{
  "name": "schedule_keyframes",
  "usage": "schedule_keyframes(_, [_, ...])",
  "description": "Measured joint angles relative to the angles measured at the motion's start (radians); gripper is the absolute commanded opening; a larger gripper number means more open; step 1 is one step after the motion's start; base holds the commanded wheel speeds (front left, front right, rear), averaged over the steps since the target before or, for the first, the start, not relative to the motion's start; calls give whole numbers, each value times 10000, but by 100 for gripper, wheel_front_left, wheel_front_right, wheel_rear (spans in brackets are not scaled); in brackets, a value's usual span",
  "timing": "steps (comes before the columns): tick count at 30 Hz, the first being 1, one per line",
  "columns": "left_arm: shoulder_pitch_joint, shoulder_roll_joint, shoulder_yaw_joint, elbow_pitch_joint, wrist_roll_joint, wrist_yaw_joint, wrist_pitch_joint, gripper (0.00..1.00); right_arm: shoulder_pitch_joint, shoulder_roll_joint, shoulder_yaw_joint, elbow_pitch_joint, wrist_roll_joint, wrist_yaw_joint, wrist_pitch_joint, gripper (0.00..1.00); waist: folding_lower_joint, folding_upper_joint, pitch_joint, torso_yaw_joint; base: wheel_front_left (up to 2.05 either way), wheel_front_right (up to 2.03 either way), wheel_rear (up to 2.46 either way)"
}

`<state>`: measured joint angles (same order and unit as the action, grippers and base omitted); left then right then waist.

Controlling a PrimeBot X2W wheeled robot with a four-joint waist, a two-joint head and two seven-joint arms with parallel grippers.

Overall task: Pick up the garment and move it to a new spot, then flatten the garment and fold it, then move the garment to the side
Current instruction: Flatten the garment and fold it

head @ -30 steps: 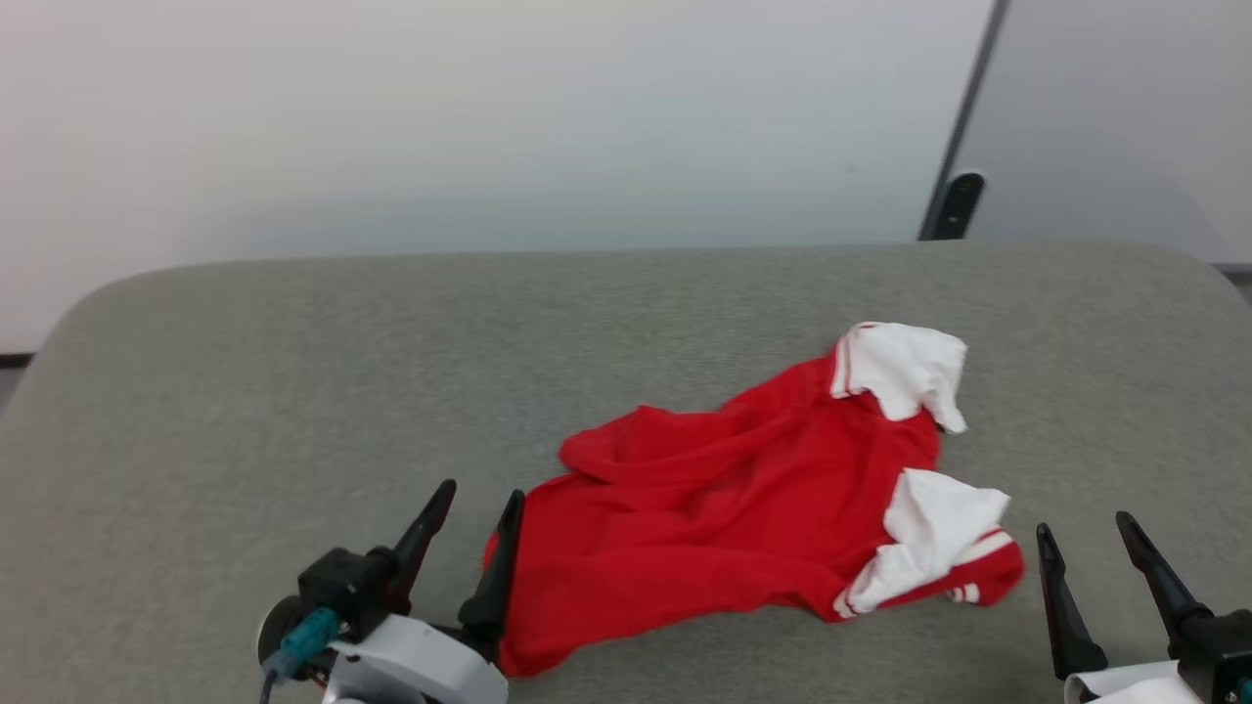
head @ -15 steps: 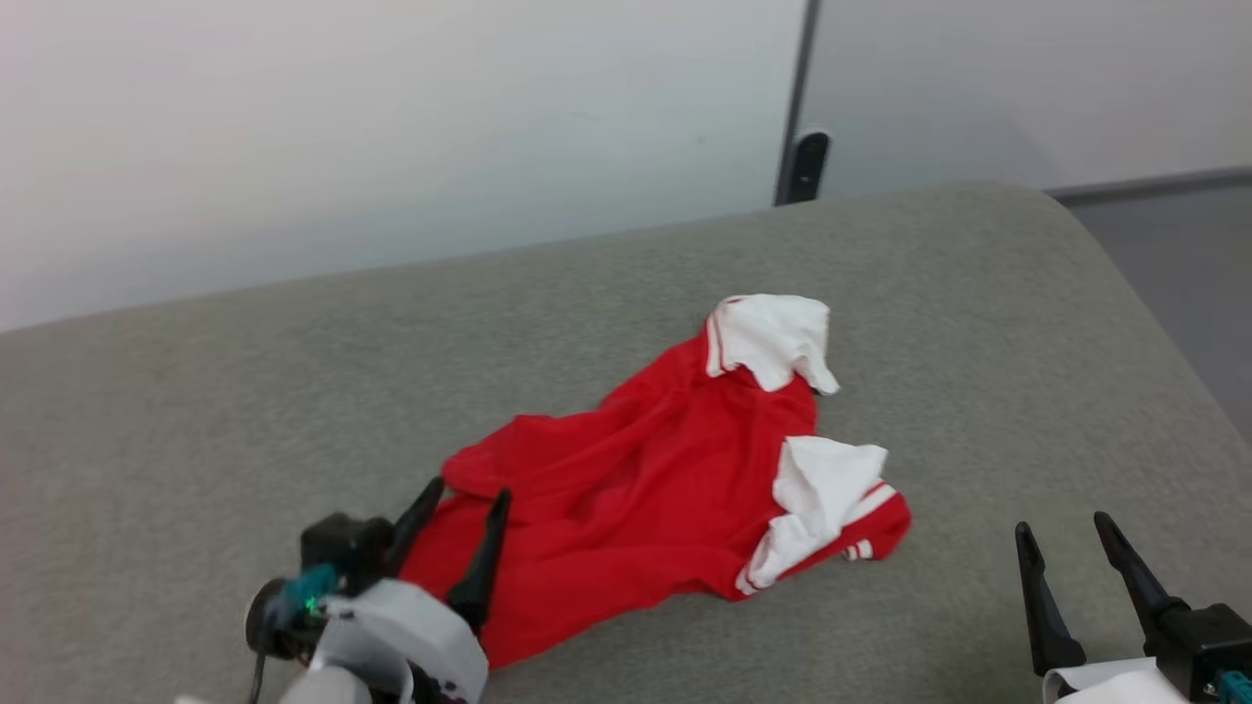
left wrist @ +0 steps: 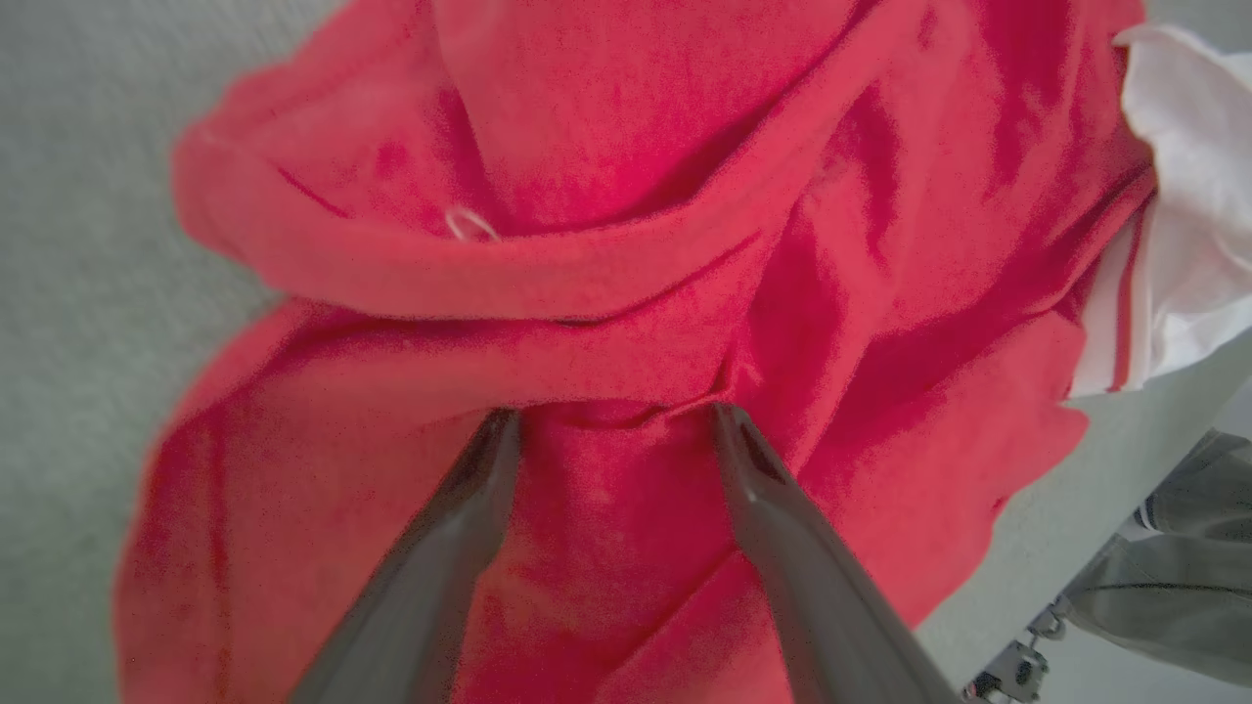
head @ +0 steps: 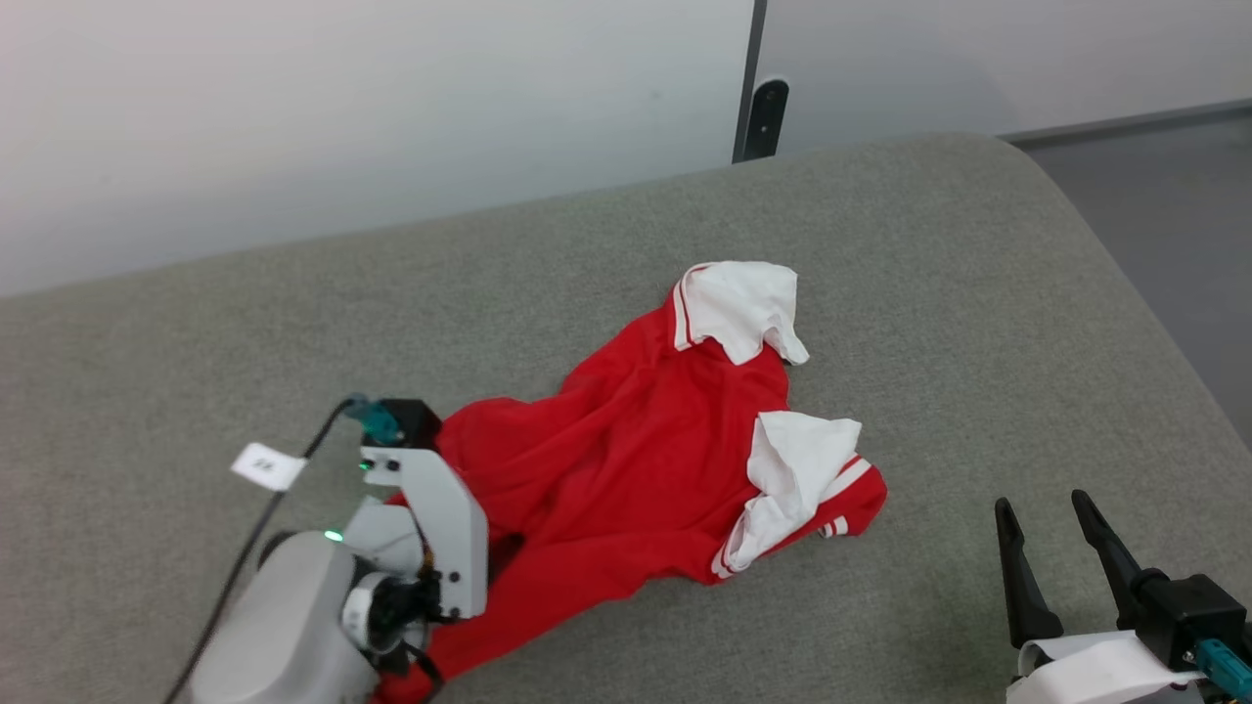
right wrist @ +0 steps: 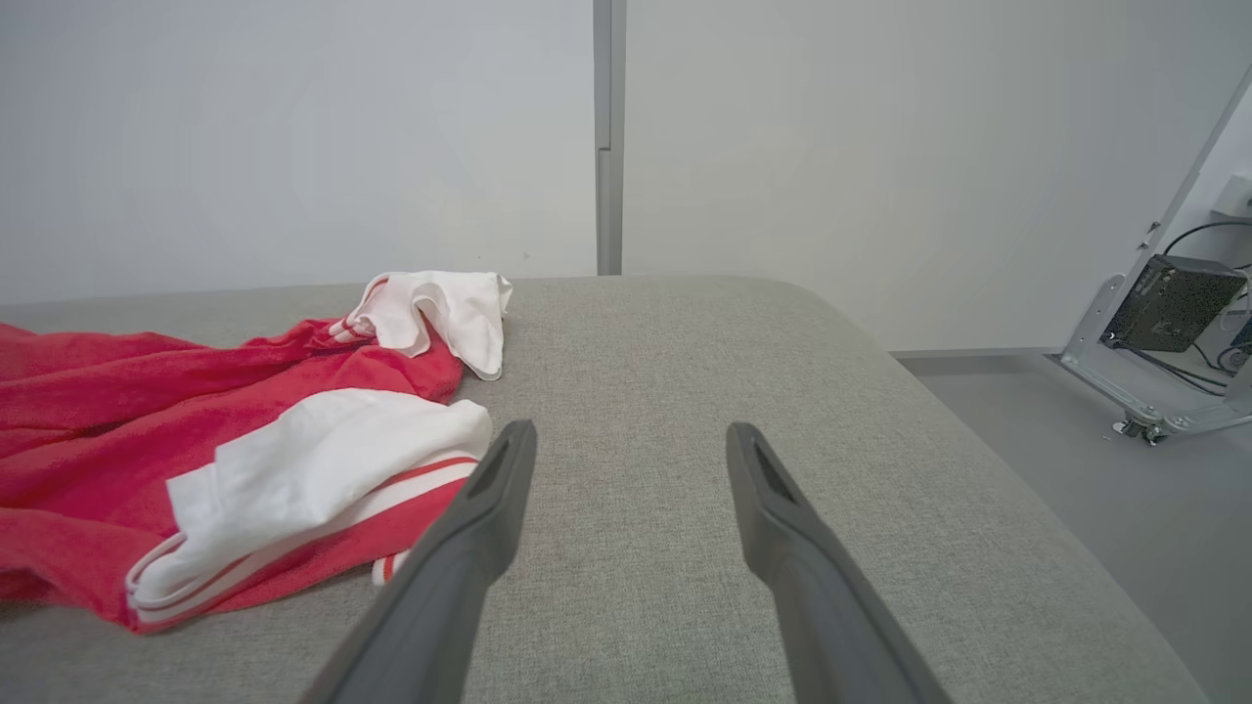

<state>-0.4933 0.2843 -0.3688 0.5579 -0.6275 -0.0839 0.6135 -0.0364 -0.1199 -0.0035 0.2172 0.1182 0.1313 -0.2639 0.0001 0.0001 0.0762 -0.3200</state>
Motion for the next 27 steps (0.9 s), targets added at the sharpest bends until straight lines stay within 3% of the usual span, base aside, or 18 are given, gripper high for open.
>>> schedule_keyframes(5, [-175,-46,-234,-224,-196,844,2044,100,-162,151,-40,75,69,0,0,100,0,0,238,-120,0,0,0])
schedule_keyframes(12, [-190,134,-286,-514,-148,1143,2587,100,-366,328,-88,182,232,0,0,100,0,0,609,-284,0,0,0])
schedule_keyframes(13, [-203,121,-253,-479,-228,1189,2673,45,-383,345,-90,190,232,0,0,100,-1,0,654,-301,0,0,0])
schedule_keyframes(14, [-249,134,-270,-445,-242,1189,2736,14,-386,364,-94,213,232,0,0,100,0,0,695,-317,0,0,0])
schedule_keyframes(15, [-299,159,-282,-399,-242,1179,2784,0,-396,384,-100,228,232,0,0,100,-1,0,731,-329,0,0,0])
schedule_keyframes(20, [-421,316,-293,-276,-328,1045,3037,0,-549,483,-102,251,230,0,0,100,0,0,856,-378,0,0,0])
schedule_keyframes(27, [-579,976,-711,-541,-142,384,3484,0,-558,564,-209,234,201,0,0,100,0,0,933,-384,0,0,0])
